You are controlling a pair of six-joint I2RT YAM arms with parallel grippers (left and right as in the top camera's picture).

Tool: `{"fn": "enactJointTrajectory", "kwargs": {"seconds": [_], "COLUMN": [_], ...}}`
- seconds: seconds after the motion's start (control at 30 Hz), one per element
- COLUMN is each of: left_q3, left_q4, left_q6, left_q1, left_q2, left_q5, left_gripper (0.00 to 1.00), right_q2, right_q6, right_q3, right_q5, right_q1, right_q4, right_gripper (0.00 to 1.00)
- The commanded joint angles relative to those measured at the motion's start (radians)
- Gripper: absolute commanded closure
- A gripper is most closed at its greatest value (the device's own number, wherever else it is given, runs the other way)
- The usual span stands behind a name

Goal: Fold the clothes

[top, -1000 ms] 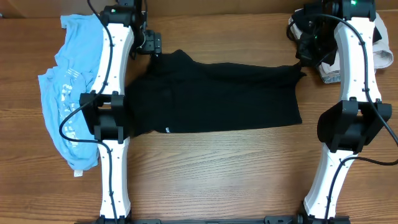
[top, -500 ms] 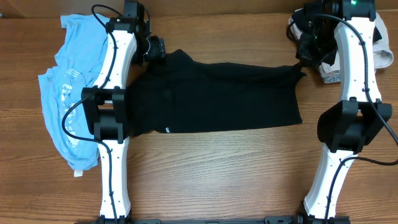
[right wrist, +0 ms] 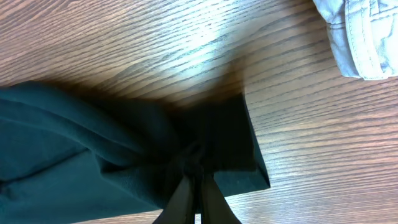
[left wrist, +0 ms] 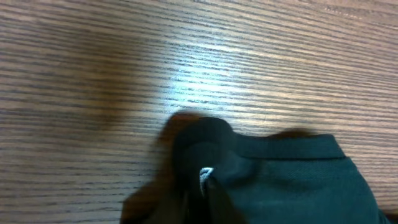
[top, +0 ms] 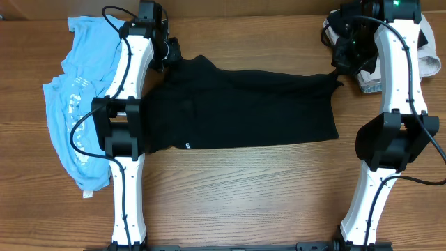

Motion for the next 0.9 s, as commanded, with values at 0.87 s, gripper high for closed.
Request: {"fn": "enactJointTrajectory", "kwargs": {"seconds": [0.87], "left_q3": [0.620], "left_q4": [-0.475], "left_q6": [0.039], "left_q1": [-0.026], "left_q2": [-0.009], "left_q5": [0.000], "left_gripper": [0.96], "right_q2": [-0.083], "right_q6": [-0.060], "right_q3": [0.029], "right_q5": [-0.144], "right_q1": [-0.005], "right_q4": [0.053], "right_gripper": [0.96]}}
